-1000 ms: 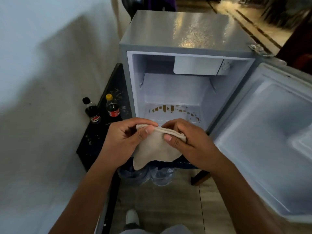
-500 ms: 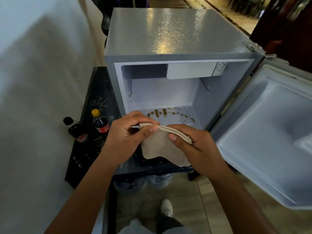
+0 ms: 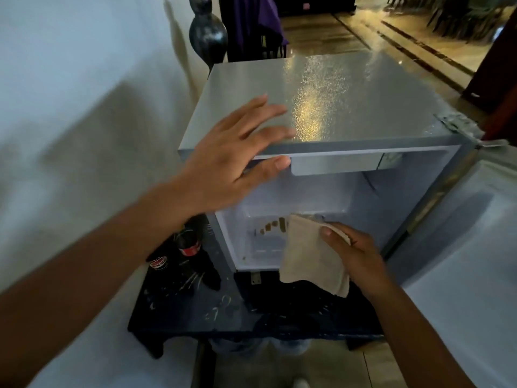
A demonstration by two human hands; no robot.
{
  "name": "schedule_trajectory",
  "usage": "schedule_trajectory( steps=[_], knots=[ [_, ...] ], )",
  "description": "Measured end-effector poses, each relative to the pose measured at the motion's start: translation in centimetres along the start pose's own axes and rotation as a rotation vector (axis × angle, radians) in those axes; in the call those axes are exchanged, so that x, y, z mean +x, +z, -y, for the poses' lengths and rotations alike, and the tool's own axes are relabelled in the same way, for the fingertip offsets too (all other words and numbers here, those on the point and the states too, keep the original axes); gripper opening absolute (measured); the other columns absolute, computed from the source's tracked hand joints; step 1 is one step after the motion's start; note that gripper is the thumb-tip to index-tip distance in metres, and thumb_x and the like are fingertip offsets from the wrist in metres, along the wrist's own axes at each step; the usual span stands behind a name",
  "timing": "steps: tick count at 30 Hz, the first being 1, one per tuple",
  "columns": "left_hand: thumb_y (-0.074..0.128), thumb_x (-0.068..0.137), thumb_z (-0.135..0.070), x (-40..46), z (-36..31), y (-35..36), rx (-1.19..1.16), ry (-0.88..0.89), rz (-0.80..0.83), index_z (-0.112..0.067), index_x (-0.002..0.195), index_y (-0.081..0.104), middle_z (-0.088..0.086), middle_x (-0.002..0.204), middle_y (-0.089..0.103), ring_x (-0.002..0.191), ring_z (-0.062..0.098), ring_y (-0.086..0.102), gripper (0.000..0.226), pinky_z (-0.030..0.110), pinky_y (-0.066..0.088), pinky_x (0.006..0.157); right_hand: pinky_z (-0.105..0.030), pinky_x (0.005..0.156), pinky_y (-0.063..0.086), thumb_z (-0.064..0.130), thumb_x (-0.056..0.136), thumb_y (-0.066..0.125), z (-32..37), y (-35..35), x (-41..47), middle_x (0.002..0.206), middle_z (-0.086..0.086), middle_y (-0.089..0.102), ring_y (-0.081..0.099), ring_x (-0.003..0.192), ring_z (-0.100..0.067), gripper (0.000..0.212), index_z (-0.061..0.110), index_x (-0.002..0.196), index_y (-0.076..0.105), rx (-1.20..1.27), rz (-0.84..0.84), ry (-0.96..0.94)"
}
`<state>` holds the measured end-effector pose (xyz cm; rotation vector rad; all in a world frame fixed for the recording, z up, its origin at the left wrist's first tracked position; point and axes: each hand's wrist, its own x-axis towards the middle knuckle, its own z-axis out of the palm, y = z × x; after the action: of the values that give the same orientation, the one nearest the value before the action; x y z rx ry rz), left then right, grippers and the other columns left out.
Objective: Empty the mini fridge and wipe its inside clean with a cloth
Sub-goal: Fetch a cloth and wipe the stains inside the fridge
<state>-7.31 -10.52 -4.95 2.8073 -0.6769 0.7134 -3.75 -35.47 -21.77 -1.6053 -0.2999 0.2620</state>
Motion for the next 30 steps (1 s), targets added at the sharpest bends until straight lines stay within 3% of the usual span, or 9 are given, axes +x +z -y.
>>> schedule_trajectory(
  steps=[3,6,10,14,16,18,21,25,30],
  knots=[
    [0.032,0.103,-0.054,4.6,1.6,0.6,0.061,-0.046,0.243,-0.024,0.153,0.043,0.007,0.169,0.025,0.159,0.029,0.009,0.059,0.049,0.018,0.127,-0.016,0.079,0.051,0.026,0.098,0.062,-5.1,-1.6,3.1,0.11,0.006,0.074,0.068,0.092,-0.004,0.015,0.033,0.101,0.074,0.05,-0.072,0.259],
    [0.031,0.105,-0.052,7.9,3.3,1.7,-0.019,-0.117,0.366,-0.033,0.156,0.036,0.001,0.171,0.019,0.16,0.021,0.002,0.054,0.041,0.008,0.129,-0.006,0.071,0.047,0.025,0.101,0.058,-9.4,-3.6,6.3,0.11,0.001,0.068,0.061,0.085,0.005,0.012,0.031,0.103,0.069,-0.107,-0.225,0.255],
    [0.034,0.107,-0.048,9.1,4.3,2.5,-0.117,-0.16,0.463,-0.038,0.157,0.031,-0.004,0.17,0.02,0.159,0.016,0.006,0.051,0.037,0.008,0.129,-0.027,0.086,0.045,0.024,0.103,0.054,-13.7,-3.7,9.4,0.111,-0.01,0.072,0.067,0.1,-0.026,0.026,0.012,0.12,0.07,-0.342,-0.357,0.19],
    [0.034,0.108,-0.049,8.9,4.4,2.7,-0.107,-0.133,0.462,-0.04,0.157,0.032,-0.005,0.17,0.022,0.157,0.014,0.016,0.05,0.034,0.012,0.126,-0.034,0.085,0.047,0.023,0.103,0.055,-17.7,-0.7,9.5,0.11,-0.019,0.072,0.066,0.101,-0.037,0.026,0.004,0.111,0.07,-0.594,-0.289,0.225],
    [0.033,0.107,-0.052,8.8,4.5,2.7,-0.116,-0.132,0.454,-0.04,0.157,0.033,-0.006,0.17,0.022,0.157,0.014,0.016,0.051,0.037,0.013,0.127,-0.042,0.096,0.042,0.025,0.102,0.054,-19.2,0.5,9.5,0.117,-0.026,0.067,0.061,0.112,-0.043,0.031,-0.001,0.11,0.07,-0.879,-0.201,0.173],
    [0.031,0.106,-0.054,8.8,4.6,2.9,-0.092,-0.111,0.45,-0.04,0.157,0.031,-0.006,0.169,0.022,0.157,0.016,0.016,0.053,0.043,0.016,0.127,-0.048,0.113,0.029,0.035,0.105,0.038,-19.7,1.1,9.1,0.14,-0.027,0.055,0.046,0.134,-0.044,0.048,0.001,0.127,0.063,-1.087,-0.071,0.205],
    [0.029,0.105,-0.056,8.9,4.9,3.2,-0.056,-0.079,0.457,-0.04,0.158,0.028,-0.004,0.17,0.022,0.158,0.018,0.015,0.055,0.045,0.016,0.127,-0.054,0.117,0.024,0.04,0.093,0.009,-19.8,1.3,8.3,0.151,-0.027,0.043,0.033,0.144,-0.046,0.074,0.006,0.141,0.053,-1.278,0.119,0.17],
    [0.031,0.106,-0.055,8.7,4.9,3.1,-0.113,-0.043,0.395,-0.034,0.156,0.037,0.002,0.166,0.032,0.156,0.02,0.024,0.055,0.044,0.021,0.126,-0.055,0.116,0.029,0.041,0.092,0.014,-19.6,2.0,6.7,0.142,-0.028,0.054,0.044,0.138,-0.043,0.075,-0.001,0.127,0.064,-1.152,-0.104,0.17],
    [0.032,0.101,-0.056,8.5,4.7,2.9,-0.152,0.011,0.374,-0.028,0.153,0.044,0.004,0.162,0.04,0.153,0.019,0.03,0.061,0.038,0.025,0.124,-0.056,0.12,0.02,0.047,0.1,0.03,-20.7,2.5,5.9,0.154,-0.025,0.038,0.029,0.145,-0.044,0.065,0.004,0.147,0.043,-1.185,-0.195,0.33]
  ],
)
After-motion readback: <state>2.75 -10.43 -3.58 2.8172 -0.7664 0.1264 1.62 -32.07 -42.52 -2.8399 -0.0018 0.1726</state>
